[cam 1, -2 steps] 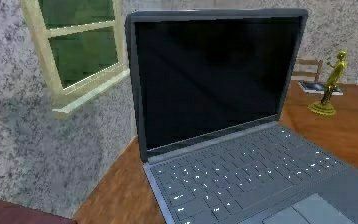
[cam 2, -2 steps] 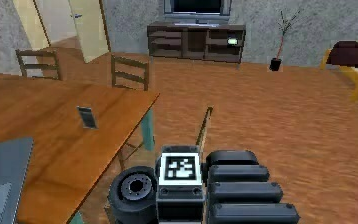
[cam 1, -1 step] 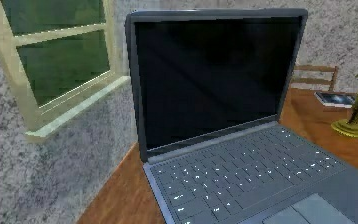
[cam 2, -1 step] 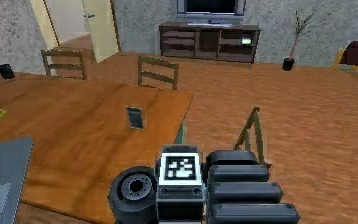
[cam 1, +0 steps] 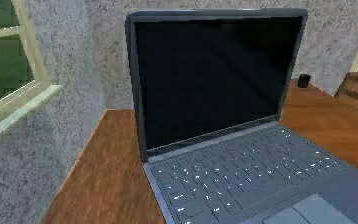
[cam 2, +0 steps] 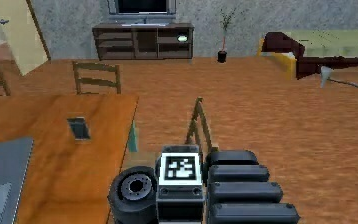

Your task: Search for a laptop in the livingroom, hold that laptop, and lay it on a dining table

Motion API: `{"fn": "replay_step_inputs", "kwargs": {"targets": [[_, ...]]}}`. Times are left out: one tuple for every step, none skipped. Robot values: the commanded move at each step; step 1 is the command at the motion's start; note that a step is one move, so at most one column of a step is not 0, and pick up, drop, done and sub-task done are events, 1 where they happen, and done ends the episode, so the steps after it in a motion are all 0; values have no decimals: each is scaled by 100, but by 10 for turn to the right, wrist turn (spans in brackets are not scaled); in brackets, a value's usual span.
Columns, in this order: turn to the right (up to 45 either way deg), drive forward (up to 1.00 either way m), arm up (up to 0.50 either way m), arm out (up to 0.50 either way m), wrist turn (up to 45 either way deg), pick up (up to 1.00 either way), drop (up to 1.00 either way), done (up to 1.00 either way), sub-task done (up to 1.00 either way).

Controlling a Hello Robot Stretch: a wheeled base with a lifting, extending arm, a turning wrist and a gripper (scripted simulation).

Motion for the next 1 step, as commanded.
{"fn": "replay_step_inputs", "kwargs": {"targets": [[0,100,0,0,0,0,0,0,0]]}}
